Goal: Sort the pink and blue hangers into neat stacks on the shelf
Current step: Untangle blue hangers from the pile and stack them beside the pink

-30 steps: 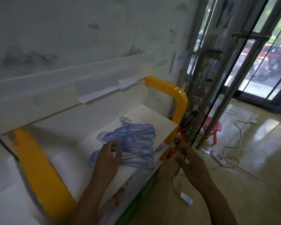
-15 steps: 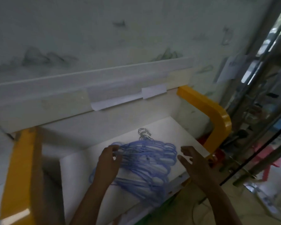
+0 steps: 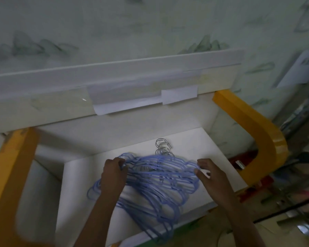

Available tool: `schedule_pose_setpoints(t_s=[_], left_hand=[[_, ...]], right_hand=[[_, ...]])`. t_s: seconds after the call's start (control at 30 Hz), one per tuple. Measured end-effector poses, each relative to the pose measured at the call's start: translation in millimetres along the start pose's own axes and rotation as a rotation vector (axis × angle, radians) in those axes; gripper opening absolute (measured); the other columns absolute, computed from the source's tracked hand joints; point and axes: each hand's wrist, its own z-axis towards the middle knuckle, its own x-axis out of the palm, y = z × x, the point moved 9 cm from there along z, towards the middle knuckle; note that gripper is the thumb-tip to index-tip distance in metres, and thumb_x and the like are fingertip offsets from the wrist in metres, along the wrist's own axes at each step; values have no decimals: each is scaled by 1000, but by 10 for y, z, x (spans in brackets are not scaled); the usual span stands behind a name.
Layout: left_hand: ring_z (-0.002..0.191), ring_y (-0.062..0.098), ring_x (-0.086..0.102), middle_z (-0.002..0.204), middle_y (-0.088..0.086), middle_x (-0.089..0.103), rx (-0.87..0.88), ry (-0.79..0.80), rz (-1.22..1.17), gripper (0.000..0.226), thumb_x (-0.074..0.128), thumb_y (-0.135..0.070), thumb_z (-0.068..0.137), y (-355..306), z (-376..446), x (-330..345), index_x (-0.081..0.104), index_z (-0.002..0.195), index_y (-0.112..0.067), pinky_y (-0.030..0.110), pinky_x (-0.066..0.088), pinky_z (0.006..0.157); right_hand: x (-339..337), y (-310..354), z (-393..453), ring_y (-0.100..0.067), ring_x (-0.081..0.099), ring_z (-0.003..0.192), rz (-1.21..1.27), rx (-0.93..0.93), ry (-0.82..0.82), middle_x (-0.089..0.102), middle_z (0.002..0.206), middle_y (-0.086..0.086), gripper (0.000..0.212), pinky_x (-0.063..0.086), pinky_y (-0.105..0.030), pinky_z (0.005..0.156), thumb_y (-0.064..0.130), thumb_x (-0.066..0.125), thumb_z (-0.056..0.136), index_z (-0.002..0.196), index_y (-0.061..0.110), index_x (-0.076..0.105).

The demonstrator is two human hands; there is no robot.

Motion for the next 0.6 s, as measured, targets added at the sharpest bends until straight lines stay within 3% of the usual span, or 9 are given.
schedule_pose_setpoints(t_s=[0.27,0.4,0.47,0.6], left_hand=[[86,29,64,94,7,65,-7,-41,143,7,64,-18,88,-109,53,-61,69,93,-15,42,54,80],[78,25,65,90,3,67,1,-73,72,4,65,-18,89,-134,3,-121,65,89,-22,41,56,74],[66,29,68,83,8,70,-92,-28,-162,10,64,-12,91,-73,-8,-86,62,86,-21,43,59,63],[53,32,66,79,26,69,-271,101,-644,8,54,8,94,-96,-73,32,58,90,2,33,57,46]], right_hand=[[-157,-113,151,-8,57,110,27,-11,-33,63,116,11,30,44,-27,91,33,65,91,119,29,56],[-199,-155,155,-9,58,111,29,-18,-36,63,117,10,29,47,-30,93,32,65,91,119,30,56],[-228,-171,149,-9,58,110,31,-17,-37,63,117,10,30,47,-30,93,31,65,91,119,29,56],[-280,-196,145,-7,58,109,64,-20,-55,63,115,11,29,47,-27,89,29,66,91,118,29,57]])
